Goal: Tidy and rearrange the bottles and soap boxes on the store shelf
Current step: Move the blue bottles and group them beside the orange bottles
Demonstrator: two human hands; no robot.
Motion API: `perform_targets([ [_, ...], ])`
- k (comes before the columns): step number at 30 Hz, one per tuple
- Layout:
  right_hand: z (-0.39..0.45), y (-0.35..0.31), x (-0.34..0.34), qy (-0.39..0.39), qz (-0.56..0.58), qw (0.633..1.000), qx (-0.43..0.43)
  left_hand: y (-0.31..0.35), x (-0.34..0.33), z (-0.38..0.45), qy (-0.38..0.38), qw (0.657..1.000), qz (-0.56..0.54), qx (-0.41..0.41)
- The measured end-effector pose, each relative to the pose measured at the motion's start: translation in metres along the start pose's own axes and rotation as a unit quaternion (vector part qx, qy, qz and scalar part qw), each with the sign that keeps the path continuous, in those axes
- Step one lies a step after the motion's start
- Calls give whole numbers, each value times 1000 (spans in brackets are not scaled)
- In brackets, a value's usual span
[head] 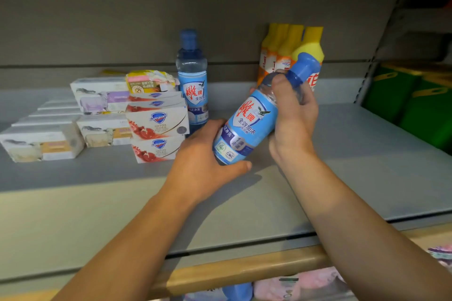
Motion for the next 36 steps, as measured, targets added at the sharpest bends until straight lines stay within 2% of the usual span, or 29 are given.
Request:
perform_targets([
  [3,0,1,-3,-38,5,999,-1,-1,8,-2,32,996,-72,27],
  [6,2,0,-6,-120,35,992,-16,-5,10,0,-11,964,-246,96],
  [7,2,0,-8,-147,46,988,-32,-6,9,-1,-44,934,-331,128],
  [8,2,0,-11,-170,57,983,-48,-7,7,-3,-91,885,-422,171],
  [9,1,1,-13,-193,67,977,-61,-6,3,-6,-150,824,-501,217],
  [11,-2,3,-15,-232,84,966,-80,-2,-3,-14,-268,715,-581,280],
  [13,-6,6,-16,-262,93,954,-108,0,-6,-19,-325,650,-617,301],
  [14,-7,7,-16,-266,90,952,-117,-1,-8,-19,-328,638,-622,313],
  [15,-7,8,-15,-260,79,954,-124,-2,-9,-19,-324,638,-619,324],
  [20,-1,13,-7,-168,9,976,-140,-6,-12,-14,-287,681,-584,336],
  [26,5,13,-2,-83,-31,991,-102,-18,-4,-6,-171,790,-503,306],
  [30,7,15,1,-59,-68,990,-108,-19,-2,-3,-154,841,-448,262],
  [34,6,20,-5,-61,-164,979,-102,-17,-1,-1,-137,942,-260,165],
  [36,7,24,-11,-72,-187,973,-113,-16,-3,-2,-127,947,-239,174],
])
Point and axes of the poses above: each hand's wrist, its own z-axis towards the middle knuckle, its own x-axis out of the back of the hand, y = z × x, the point moved 4 cm from there along z, towards the middle knuckle, and after that the axes turned 10 degrees about -z, right-handed, at the moved point
